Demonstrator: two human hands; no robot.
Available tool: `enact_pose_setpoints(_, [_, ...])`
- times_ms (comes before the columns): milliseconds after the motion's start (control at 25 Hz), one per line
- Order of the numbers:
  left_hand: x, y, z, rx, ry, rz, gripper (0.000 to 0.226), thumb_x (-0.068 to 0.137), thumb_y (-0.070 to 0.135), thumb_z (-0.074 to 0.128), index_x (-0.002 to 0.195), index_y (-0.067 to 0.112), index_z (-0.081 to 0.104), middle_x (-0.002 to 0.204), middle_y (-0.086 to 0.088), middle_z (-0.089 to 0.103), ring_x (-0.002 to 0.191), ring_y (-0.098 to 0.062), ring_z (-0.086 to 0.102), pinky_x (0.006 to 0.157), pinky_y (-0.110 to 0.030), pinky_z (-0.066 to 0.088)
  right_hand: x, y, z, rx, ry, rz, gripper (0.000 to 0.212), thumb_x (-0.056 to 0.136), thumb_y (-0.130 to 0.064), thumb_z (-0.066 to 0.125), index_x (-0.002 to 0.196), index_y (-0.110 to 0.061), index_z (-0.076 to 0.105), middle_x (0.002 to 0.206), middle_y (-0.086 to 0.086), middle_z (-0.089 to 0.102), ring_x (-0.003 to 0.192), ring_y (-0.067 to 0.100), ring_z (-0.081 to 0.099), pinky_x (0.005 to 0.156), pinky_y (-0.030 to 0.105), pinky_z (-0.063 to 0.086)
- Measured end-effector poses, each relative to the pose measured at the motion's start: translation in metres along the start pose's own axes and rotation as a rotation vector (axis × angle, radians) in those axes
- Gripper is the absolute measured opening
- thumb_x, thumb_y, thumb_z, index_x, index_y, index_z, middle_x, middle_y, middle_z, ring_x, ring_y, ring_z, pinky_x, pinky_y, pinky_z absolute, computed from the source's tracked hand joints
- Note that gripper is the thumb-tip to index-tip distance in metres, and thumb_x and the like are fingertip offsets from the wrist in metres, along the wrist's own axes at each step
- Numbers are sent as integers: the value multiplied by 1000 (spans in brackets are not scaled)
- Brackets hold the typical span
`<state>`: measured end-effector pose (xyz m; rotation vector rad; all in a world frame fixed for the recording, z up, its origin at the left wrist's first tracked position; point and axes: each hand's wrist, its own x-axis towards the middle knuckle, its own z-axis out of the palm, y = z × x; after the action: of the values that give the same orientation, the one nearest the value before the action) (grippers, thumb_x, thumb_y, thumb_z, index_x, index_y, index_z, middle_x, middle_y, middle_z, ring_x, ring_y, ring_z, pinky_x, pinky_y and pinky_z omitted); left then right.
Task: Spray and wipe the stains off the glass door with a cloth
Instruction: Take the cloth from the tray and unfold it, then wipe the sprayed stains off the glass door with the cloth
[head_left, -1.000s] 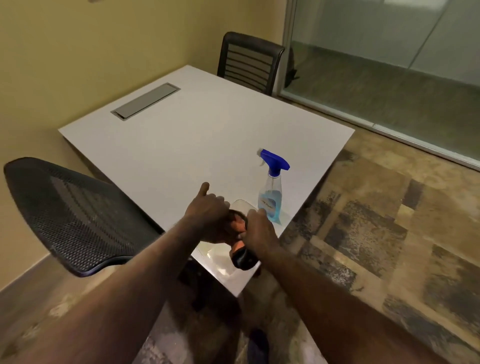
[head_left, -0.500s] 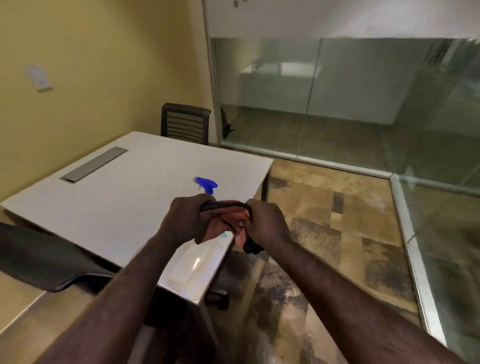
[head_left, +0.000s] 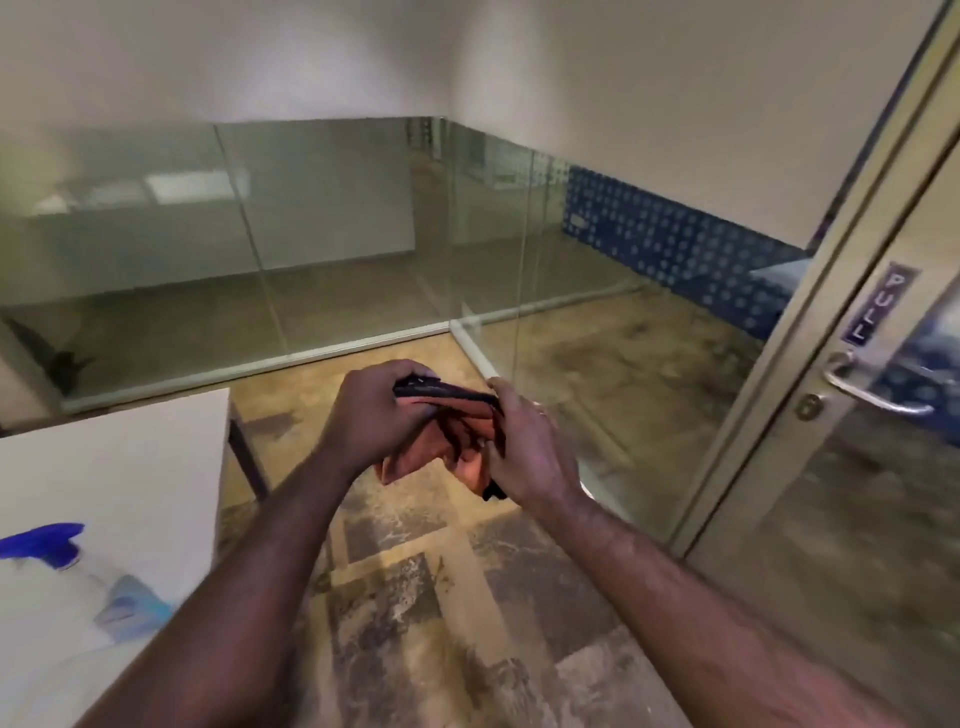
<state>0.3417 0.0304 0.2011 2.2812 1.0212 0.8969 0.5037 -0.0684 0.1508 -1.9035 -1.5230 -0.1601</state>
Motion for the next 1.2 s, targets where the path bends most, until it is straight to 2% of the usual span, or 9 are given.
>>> enact_pose_setpoints(160, [32, 68, 46, -181, -194, 104, 45, 65, 14, 85, 103, 32, 69, 85, 11, 75, 85, 0, 69, 79, -21, 51, -42, 37, -35, -149, 218, 162, 82, 78, -24, 65, 146, -27, 19, 146, 8, 31, 113, 35, 54, 90, 44, 48])
enact_pose_setpoints(240, [43, 107, 66, -220, -342, 178, 50, 67, 13, 84, 109, 31, 64, 90, 4, 77, 84, 1, 69, 77, -19, 53, -65, 55, -54, -287, 408, 49, 74, 77, -30, 66, 142, -24, 31, 147, 14, 26, 128, 38, 42, 105, 53, 36])
enact_pose_setpoints(320, [54, 150, 85, -263, -489, 258, 54, 70, 9, 83, 116, 27, 60, 96, -3, 77, 86, -3, 70, 78, -19, 54, -80, 74, -71, -450, 480, -97, 65, 73, -33, 67, 132, -23, 40, 144, 15, 29, 137, 39, 30, 109, 60, 24])
enact_pose_setpoints(440, [64, 217, 109, -298, -650, 369, 61, 72, 5, 82, 125, 22, 57, 102, 6, 69, 98, -14, 67, 80, -29, 57, -90, 98, -98, -574, 474, 9, 64, 69, -51, 67, 126, -28, 47, 148, 16, 24, 141, 43, 20, 109, 64, 19])
enact_pose_setpoints(600, [71, 308, 136, -211, -771, 566, 70, 70, 21, 85, 132, 30, 52, 107, 20, 53, 94, 0, 53, 63, -10, 41, -91, 142, -156, -660, 615, 126, 72, 72, -55, 70, 133, -33, 39, 152, 20, 10, 140, 47, 19, 108, 63, 23])
enact_pose_setpoints(720, [72, 372, 153, -220, -865, 628, 76, 70, 28, 85, 135, 34, 47, 118, 10, 57, 109, -9, 55, 82, -23, 49, -87, 174, -205, -644, 761, 113, 88, 73, -42, 76, 144, -39, 23, 153, 20, -2, 140, 42, 21, 102, 59, 35])
enact_pose_setpoints(840, [72, 426, 174, -239, -921, 679, 76, 72, 31, 84, 137, 30, 46, 126, 1, 64, 117, -16, 58, 100, -38, 51, -84, 199, -244, -613, 822, 222, 103, 70, -40, 77, 148, -47, 11, 154, 21, -5, 136, 43, 27, 96, 57, 43])
enact_pose_setpoints(1040, [85, 480, 211, -503, -978, 623, 64, 75, 64, 64, 131, 37, 50, 114, 2, 69, 99, -13, 68, 89, -34, 55, -84, 246, -307, -639, 913, 379, 104, 70, -35, 66, 151, -38, 0, 154, 20, -2, 127, 43, 30, 81, 60, 51])
enact_pose_setpoints(1200, [108, 494, 251, -707, -747, 543, 48, 90, 62, 47, 127, 32, 50, 105, 8, 72, 95, -14, 66, 83, -29, 45, -82, 279, -354, -704, 961, 527, 113, 67, -23, 70, 152, -22, -4, 156, 18, 2, 123, 44, 38, 86, 56, 50])
